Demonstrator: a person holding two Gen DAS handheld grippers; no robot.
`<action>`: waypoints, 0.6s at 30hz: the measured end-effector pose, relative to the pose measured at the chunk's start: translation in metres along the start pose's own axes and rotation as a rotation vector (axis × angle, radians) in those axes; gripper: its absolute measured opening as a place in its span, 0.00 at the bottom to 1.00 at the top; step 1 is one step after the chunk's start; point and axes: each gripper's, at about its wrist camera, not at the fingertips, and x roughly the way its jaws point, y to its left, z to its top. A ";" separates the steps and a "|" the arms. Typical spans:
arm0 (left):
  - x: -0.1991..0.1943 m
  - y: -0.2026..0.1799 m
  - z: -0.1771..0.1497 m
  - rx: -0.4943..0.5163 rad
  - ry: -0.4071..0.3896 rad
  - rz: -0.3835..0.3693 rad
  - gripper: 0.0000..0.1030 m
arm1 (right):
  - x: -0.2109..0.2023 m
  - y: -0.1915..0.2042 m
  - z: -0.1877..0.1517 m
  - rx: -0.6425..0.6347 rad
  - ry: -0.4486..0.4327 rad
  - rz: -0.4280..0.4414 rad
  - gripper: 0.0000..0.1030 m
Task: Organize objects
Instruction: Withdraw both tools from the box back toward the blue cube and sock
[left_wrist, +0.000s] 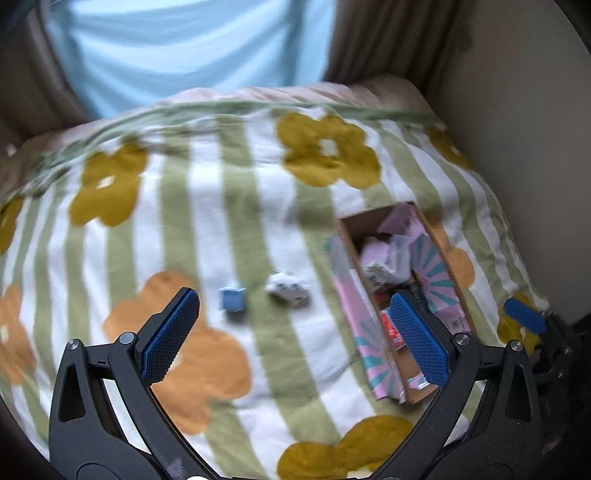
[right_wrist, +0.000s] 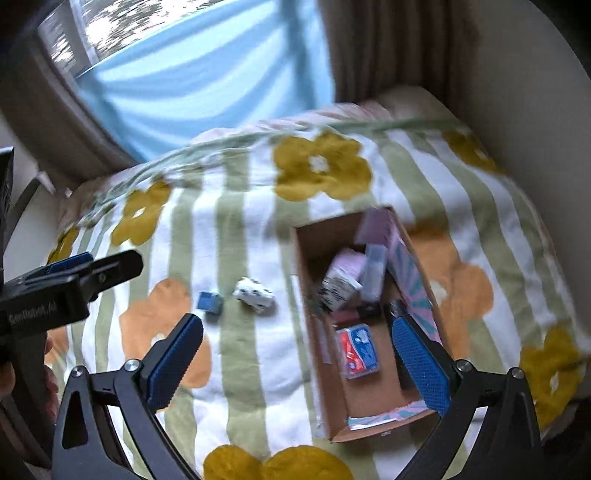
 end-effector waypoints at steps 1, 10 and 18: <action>-0.009 0.010 -0.006 -0.022 -0.008 0.016 1.00 | -0.002 0.006 0.001 -0.014 0.000 0.007 0.99; -0.077 0.074 -0.065 -0.140 -0.086 0.102 1.00 | -0.029 0.056 -0.006 -0.105 -0.030 0.062 0.99; -0.099 0.100 -0.085 -0.191 -0.135 0.110 1.00 | -0.041 0.079 -0.006 -0.164 -0.079 0.077 0.99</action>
